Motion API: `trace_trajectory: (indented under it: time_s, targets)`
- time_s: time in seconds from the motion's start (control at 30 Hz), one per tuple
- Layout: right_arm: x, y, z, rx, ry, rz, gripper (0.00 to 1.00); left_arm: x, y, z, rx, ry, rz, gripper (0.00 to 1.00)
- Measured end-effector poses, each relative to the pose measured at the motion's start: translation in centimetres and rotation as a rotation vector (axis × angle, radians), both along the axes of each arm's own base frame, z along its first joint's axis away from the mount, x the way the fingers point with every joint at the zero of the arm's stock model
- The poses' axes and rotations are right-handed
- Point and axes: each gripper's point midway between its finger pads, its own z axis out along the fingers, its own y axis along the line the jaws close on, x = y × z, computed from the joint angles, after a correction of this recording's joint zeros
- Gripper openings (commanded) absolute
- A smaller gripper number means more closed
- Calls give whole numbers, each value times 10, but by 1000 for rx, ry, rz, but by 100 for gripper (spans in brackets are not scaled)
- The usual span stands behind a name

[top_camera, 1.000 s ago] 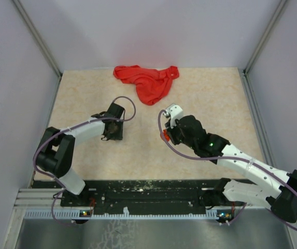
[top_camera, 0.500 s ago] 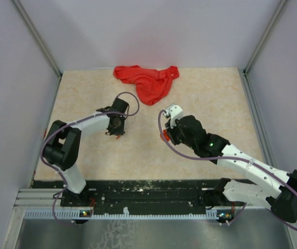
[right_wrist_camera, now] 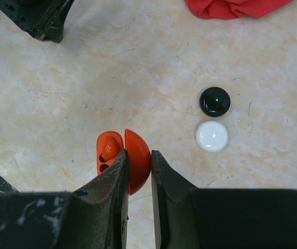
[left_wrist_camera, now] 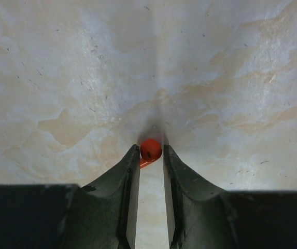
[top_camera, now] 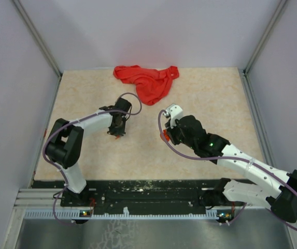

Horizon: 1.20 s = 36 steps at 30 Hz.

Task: Insert the wireless bluetooth earbuds into the charging case
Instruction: Pick up the earbud from the center of the board.

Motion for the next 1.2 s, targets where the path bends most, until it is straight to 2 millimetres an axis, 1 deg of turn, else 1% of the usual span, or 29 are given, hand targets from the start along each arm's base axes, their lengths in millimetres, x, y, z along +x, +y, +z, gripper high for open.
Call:
trace_trajectory:
  time_s: [0.23,0.43,0.67,0.73,0.83,1.0,1.1,1.2]
  targets:
    - [0,0,0,0,0,0,9,-7,1,-1,15,26,-9,29]
    - [0,0,0,1,0,0,9,-2,0,0,24,19,-10,30]
    - [0,0,0,1,0,0,9,5,-2,0,31,13,-17,27]
    - [0,0,0,1,0,0,9,5,-2,0,32,13,-19,24]
    - [0,0,1,2,-1,0,9,5,-2,0,32,13,-21,17]
    - [0,0,1,3,-3,0,9,5,-3,2,27,8,-22,14]
    - [0,0,1,4,-2,-1,9,2,-2,9,8,-11,-23,14]
    - [-1,0,1,9,2,-3,9,2,-7,30,-50,-78,-31,12]
